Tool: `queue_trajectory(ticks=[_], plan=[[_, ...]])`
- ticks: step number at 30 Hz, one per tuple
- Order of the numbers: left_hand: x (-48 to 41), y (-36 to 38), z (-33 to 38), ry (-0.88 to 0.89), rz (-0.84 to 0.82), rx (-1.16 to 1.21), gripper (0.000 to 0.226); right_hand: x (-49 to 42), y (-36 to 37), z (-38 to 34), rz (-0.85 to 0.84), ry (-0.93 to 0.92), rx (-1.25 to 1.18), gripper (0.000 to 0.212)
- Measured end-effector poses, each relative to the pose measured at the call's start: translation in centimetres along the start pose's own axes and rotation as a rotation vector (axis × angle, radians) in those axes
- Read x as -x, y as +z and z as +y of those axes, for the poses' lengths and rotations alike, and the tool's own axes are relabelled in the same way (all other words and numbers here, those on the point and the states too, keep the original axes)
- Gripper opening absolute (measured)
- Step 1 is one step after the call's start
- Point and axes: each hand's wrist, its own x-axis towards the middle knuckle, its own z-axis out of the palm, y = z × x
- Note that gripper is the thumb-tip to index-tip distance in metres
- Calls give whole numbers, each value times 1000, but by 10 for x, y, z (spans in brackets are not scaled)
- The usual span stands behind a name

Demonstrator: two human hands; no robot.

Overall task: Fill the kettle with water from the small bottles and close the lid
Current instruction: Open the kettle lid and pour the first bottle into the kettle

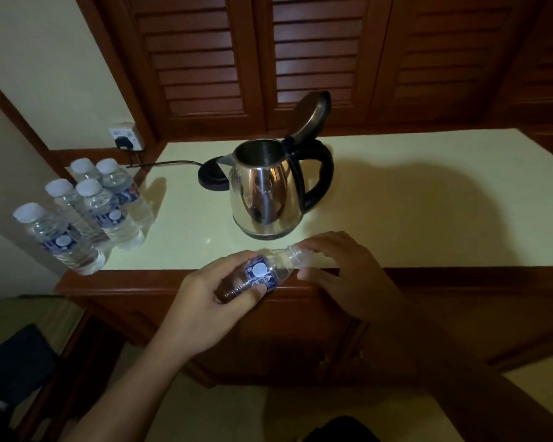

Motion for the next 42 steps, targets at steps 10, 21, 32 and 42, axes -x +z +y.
queue_trajectory(ticks=[10, 21, 32, 42], plan=[[4, -11, 14, 73, -78, 6, 46, 21, -20, -20, 21, 119, -131, 43], [-13, -27, 44, -254, -292, 595, 41, 23, -52, -55, -12, 57, -369, 31], [-44, -28, 45, -704, -876, 909, 70, 26, -58, -45, 62, -88, -154, 37], [-75, 26, 30, -632, -1370, 1229, 57, 12, -84, -18, 160, -432, 209, 41]])
